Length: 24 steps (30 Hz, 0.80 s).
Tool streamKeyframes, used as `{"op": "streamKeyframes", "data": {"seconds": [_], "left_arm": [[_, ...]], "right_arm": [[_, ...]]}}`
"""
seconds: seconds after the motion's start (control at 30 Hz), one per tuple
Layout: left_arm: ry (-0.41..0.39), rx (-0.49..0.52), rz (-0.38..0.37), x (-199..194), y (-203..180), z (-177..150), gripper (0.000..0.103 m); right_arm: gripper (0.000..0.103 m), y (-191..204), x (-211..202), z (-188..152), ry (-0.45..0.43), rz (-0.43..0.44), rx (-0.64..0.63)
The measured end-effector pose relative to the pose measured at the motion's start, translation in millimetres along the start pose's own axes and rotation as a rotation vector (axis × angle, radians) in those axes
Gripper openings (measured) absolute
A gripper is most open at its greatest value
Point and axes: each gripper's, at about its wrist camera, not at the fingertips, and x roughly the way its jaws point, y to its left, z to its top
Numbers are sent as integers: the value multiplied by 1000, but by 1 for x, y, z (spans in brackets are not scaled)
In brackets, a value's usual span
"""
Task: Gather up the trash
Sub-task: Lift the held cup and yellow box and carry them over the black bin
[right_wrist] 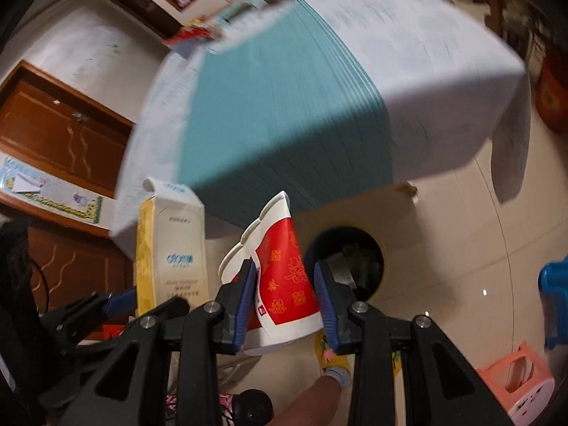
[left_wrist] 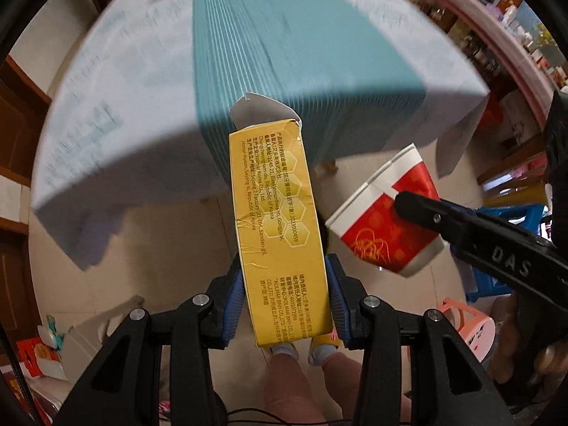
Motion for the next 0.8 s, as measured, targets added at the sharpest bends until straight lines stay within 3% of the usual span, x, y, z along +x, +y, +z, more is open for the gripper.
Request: {"op": "streamKeyframes", "data": {"seconds": [0.4,0.8], "left_arm": [[116,-47,-17,146,7,-11,42],[159,-68,-9,232,27,-6,42]], "right_arm": [[34,-70,123,-15,24,-97,81],[36,-94,216,-30,62,-93,144]]}}
